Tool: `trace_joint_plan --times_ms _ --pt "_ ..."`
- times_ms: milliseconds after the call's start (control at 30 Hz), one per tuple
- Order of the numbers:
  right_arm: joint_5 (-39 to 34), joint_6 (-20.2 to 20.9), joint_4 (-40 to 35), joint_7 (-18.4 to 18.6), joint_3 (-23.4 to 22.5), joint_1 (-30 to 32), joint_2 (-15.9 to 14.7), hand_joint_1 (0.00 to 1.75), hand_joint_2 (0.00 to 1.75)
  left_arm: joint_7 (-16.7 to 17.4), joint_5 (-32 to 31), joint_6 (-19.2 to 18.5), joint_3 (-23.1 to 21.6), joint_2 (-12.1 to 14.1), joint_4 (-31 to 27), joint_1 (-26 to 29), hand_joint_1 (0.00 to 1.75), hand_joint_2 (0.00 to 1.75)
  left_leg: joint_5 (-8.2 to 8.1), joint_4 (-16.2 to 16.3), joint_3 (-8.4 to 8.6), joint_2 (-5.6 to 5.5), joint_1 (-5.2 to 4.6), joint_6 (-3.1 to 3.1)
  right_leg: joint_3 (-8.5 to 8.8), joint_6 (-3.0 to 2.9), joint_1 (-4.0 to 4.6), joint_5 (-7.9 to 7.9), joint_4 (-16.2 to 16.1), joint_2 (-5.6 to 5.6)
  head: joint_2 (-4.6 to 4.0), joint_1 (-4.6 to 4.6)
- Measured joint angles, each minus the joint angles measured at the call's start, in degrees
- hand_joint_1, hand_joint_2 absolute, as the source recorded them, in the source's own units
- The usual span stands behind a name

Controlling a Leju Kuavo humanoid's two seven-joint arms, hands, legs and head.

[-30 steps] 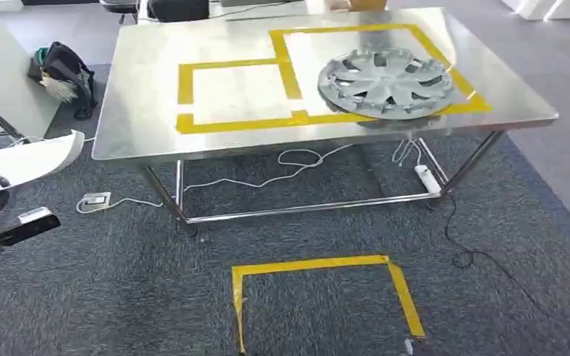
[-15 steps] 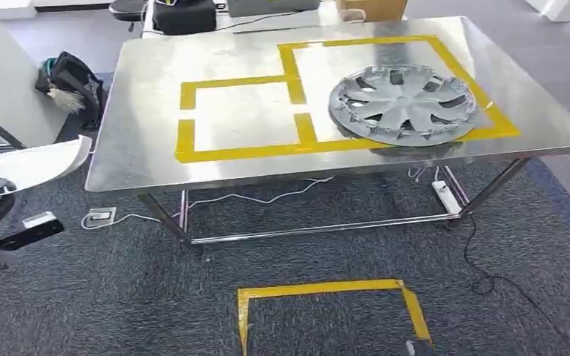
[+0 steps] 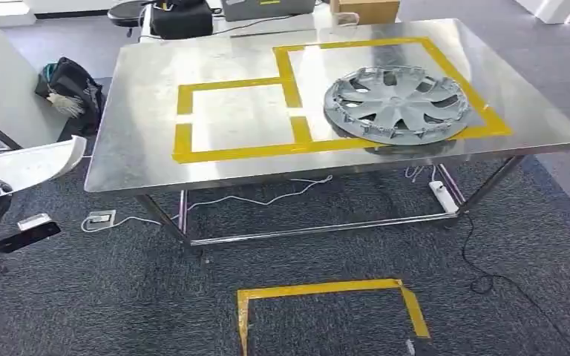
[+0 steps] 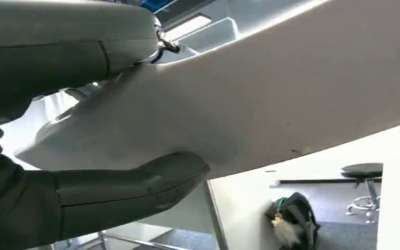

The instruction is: Take the parts from the cabinet and place them on the table.

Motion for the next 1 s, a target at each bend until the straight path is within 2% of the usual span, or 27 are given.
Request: trace_joint_plan --times_ms 33,67,133,200,233,267,300,333,367,400,433,467,500,533,567,600,633,667,700,733,800,833,867,900,933,967,1000 --pt "0.06 0.06 0.0 -0.02 0.02 -0.09 0.02 0.0 0.0 -0.39 -0.02 0.29 0.2 0.02 -0.4 0.16 1.75 1.75 0.28 -1.44 0.27 -0.03 -0.11 0.69 0.07 0.37 0.08 2.07 1.27 -0.23 0.0 -0.11" --pt "0.13 0.09 -0.04 -0.02 0.02 -0.1 0.02 0.0 0.0 -0.59 -0.02 0.79 0.44 -0.04 -0.66 0.14 1.75 1.75 0.48 -2.35 1.14 -0.08 0.09 1.19 0.26 1.01 0.06 2.63 1.08 -0.22 0.0 0.07" --pt "0.31 0.07 -0.13 0.0 0.02 -0.15 0.0 0.0 0.0 -0.64 -0.09 1.29 0.88 -0.15 -1.05 0.18 1.75 1.75 0.91 -2.78 2.91 -0.03 0.62 1.51 -0.81 1.06 0.23 0.64 2.72 -0.44 -0.02 0.39" --pt "0.39 0.04 -0.13 0.04 0.02 -0.16 0.0 0.0 0.0 -0.64 -0.18 1.4 0.94 -0.46 -1.14 0.5 1.75 1.75 0.5 -2.74 3.7 0.05 0.87 1.36 -4.88 0.91 -0.24 -3.21 10.94 -0.53 0.0 0.42" --pt "0.41 0.04 -0.13 0.04 0.02 -0.04 0.0 0.0 0.0 -0.66 -0.18 1.4 0.94 -0.63 -1.14 0.71 1.75 1.75 0.13 -2.72 4.08 0.04 1.09 1.08 -7.29 1.19 -0.47 -4.75 15.17 -0.57 0.0 0.5" --pt "0.46 0.07 -0.13 0.11 0.02 0.09 0.0 0.0 0.0 -0.83 -0.22 1.4 0.92 -0.83 -1.14 0.97 1.75 1.75 -0.3 -2.72 4.66 0.03 1.45 0.66 -9.02 1.51 -0.78 -5.25 17.62 -0.64 0.0 0.46" --pt "0.48 0.04 -0.13 0.13 0.02 0.21 0.0 0.0 0.0 -0.9 -0.22 1.4 0.92 -0.98 -1.14 1.11 1.75 1.75 -0.84 -2.71 5.28 -0.02 1.91 0.13 -9.25 2.03 -1.16 -4.78 17.13 -0.78 0.0 0.48" --pt "0.5 0.04 -0.13 0.15 0.02 0.24 0.0 0.0 0.0 -0.9 -0.24 1.4 0.92 -1.09 -1.14 1.17 1.75 1.75 -1.42 -2.67 6.18 -0.11 2.53 -0.64 -8.14 3.01 -1.65 -3.9 14.03 -1.0 0.0 0.48" --pt "0.52 0.02 -0.13 0.13 0.02 0.24 0.0 0.0 0.0 -0.9 -0.24 1.4 0.92 -1.11 -1.14 1.24 1.75 1.75 -2.29 -2.61 7.28 -0.21 3.3 -1.42 -5.93 4.48 -2.32 -2.78 9.21 -1.3 0.0 0.5" --pt "0.54 0.0 -0.13 0.13 0.02 0.3 -0.04 0.0 0.0 -0.9 -0.24 1.4 0.92 -1.2 -1.14 1.29 1.75 1.75 -3.35 -2.45 8.31 -0.26 3.82 -2.26 -3.83 5.77 -3.14 -0.76 4.37 -1.63 0.0 0.52" --pt "0.53 0.02 -0.07 0.15 0.02 0.45 0.04 0.0 0.0 -0.9 -0.24 1.4 0.92 -1.18 -1.14 1.3 1.75 1.75 -4.54 -2.07 9.15 -0.16 3.75 -3.17 -2.77 6.75 -3.64 3.19 2.09 -2.87 0.0 1.02" --pt "0.55 0.18 -0.02 0.22 0.02 0.11 0.42 0.0 0.0 -0.9 -0.24 1.4 1.07 -1.09 -1.14 1.57 1.75 1.75 -5.48 -1.94 9.58 -0.24 3.99 -3.52 -3.18 4.76 -3.06 0.89 2.68 -2.78 0.0 1.42" --pt "0.54 0.13 -0.11 0.22 0.02 -0.13 0.33 0.0 0.0 -0.96 -0.26 1.42 1.18 -0.92 -1.18 1.27 1.75 1.75 -5.93 -2.51 9.97 -0.18 3.99 -3.8 -2.64 3.25 -2.86 0.69 3.53 -2.39 0.0 0.79" --pt "0.57 0.11 -0.2 0.22 0.0 -0.25 0.26 0.0 0.0 -1.16 -0.33 1.43 1.23 -0.96 -1.36 1.19 1.75 1.75 -5.51 -2.74 10.77 -0.2 4.14 -4.05 -2.75 2.55 -2.86 -0.21 3.92 -2.34 0.0 0.72" --pt "0.59 0.07 -0.24 0.2 0.0 -0.32 0.24 0.0 0.0 -1.16 -0.35 1.4 1.29 -0.94 -1.4 0.84 1.75 1.75 -4.16 -1.1 9.89 -0.21 4.17 -4.42 -2.55 1.9 -2.81 -0.83 3.99 -2.19 0.0 0.61" --pt "0.59 0.07 -0.35 0.24 0.0 -0.45 0.22 0.0 0.0 -1.16 -0.37 1.4 1.31 -0.94 -1.42 0.62 1.75 1.75 -1.88 3.34 7.32 -0.16 4.26 -4.69 -1.82 1.36 -2.92 -1.24 3.69 -1.75 0.0 0.52" --pt "0.63 0.11 -0.35 0.17 0.0 -0.38 0.22 0.0 0.0 -1.38 -0.44 1.36 1.25 -1.03 -1.42 0.62 1.75 1.75 0.59 9.58 3.56 0.13 4.25 -4.69 -0.96 1.02 -2.89 -1.77 3.37 -1.84 0.0 0.31" --pt "0.66 0.13 -0.35 0.2 0.0 -0.28 0.22 0.0 0.0 -1.38 -0.44 1.34 1.16 -1.05 -1.42 0.6 1.75 1.75 0.51 15.04 -0.6 0.26 4.03 -4.7 0.1 0.7 -2.85 -2.43 2.85 -1.77 0.0 0.15" --pt "0.68 0.15 -0.35 0.2 0.0 -0.12 0.22 0.0 0.0 -1.38 -0.44 1.21 1.09 -1.07 -1.4 0.67 1.75 1.75 -1.74 18.02 -3.69 0.29 3.84 -4.63 1.24 0.54 -2.81 -2.97 2.28 -1.72 0.0 0.06" --pt "0.74 0.2 -0.35 0.24 0.0 0.18 0.22 0.0 0.0 -1.38 -0.44 1.14 1.01 -1.09 -1.4 0.76 1.75 1.75 -5.49 19.26 -6.13 0.3 3.67 -4.44 2.63 0.46 -2.75 -3.14 1.82 -1.68 0.0 -0.02" --pt "0.79 0.31 -0.35 0.24 0.0 0.39 0.22 0.0 0.0 -1.38 -0.46 1.08 0.88 -1.09 -1.4 0.75 1.75 1.75 -11.73 18.39 -9.15 0.31 3.29 -3.82 5.36 0.32 -2.69 -4.33 0.89 -1.29 0.0 -0.02" --pt "0.83 0.31 -0.35 0.24 0.0 0.33 0.22 0.0 0.0 -1.38 -0.44 1.03 0.88 -1.09 -1.4 0.75 1.75 1.75 -12.56 16.53 -10.03 0.33 3.1 -3.53 6.76 0.38 -2.7 -4.97 0.43 -1.01 0.0 -0.04" --pt "0.87 0.31 -0.35 0.24 0.0 0.29 0.22 0.0 0.0 -1.42 -0.39 0.97 0.85 -1.09 -1.4 0.75 1.75 1.75 -10.38 13.39 -10.37 0.36 2.94 -3.21 8.15 0.55 -2.71 -5.74 0.02 -0.79 0.0 -0.07" --pt "0.92 0.35 -0.35 0.24 0.0 0.29 0.22 0.0 0.0 -1.6 -0.22 0.83 0.81 -1.09 -1.4 0.76 1.75 1.75 -4.32 9.19 -10.34 0.51 2.81 -2.83 9.39 0.77 -2.74 -6.49 -0.25 -0.7 0.0 -0.11" --pt "0.98 0.42 -0.35 0.24 0.0 0.44 0.22 0.0 0.0 -1.71 -0.07 0.75 0.77 -1.09 -1.38 0.76 1.75 1.75 4.43 4.94 -10.34 0.98 2.66 -2.43 9.39 1.11 -2.74 -7.32 -0.47 -0.61 0.0 -0.22" --pt "1.09 0.5 -0.22 0.33 0.0 0.53 0.22 0.0 0.0 -1.88 0.09 0.73 0.61 -1.2 -1.34 0.76 1.75 1.75 7.94 1.6 -11.46 1.24 2.27 -2.19 10.78 1.83 -2.45 -8.21 0.32 -0.24 -0.02 -0.37" --pt "1.22 0.52 -0.22 0.5 0.0 0.38 0.22 0.0 0.0 -2.23 0.24 0.55 0.44 -1.2 -1.25 0.57 1.75 1.75 8.17 2.49 -11.01 0.88 2.21 -2.55 10.37 2.15 -2.3 -9.44 0.09 -0.2 0.0 -0.59"
